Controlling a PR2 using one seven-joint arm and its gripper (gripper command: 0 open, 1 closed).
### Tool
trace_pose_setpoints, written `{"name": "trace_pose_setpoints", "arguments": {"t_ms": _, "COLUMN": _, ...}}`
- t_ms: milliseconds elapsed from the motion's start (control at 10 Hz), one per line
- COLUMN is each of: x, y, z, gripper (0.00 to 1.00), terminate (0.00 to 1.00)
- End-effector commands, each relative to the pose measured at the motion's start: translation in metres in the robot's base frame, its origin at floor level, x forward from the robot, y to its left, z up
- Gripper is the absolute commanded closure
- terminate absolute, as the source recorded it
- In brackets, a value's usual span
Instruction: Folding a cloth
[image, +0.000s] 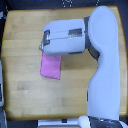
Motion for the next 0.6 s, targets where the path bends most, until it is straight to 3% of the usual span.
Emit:
{"name": "trace_pose_setpoints", "arguments": {"t_ms": 0, "x": 0.028, "y": -0.012, "z": 0.083, "gripper": 0.00, "terminate": 0.00}}
{"name": "trace_pose_setpoints", "arguments": {"t_ms": 200, "x": 0.038, "y": -0.019, "z": 0.099, "gripper": 0.00, "terminate": 0.00}}
{"name": "trace_pose_setpoints", "arguments": {"t_ms": 300, "x": 0.054, "y": -0.038, "z": 0.107, "gripper": 0.00, "terminate": 0.00}}
{"name": "trace_pose_setpoints", "arguments": {"t_ms": 500, "x": 0.065, "y": -0.081, "z": 0.116, "gripper": 0.00, "terminate": 0.00}}
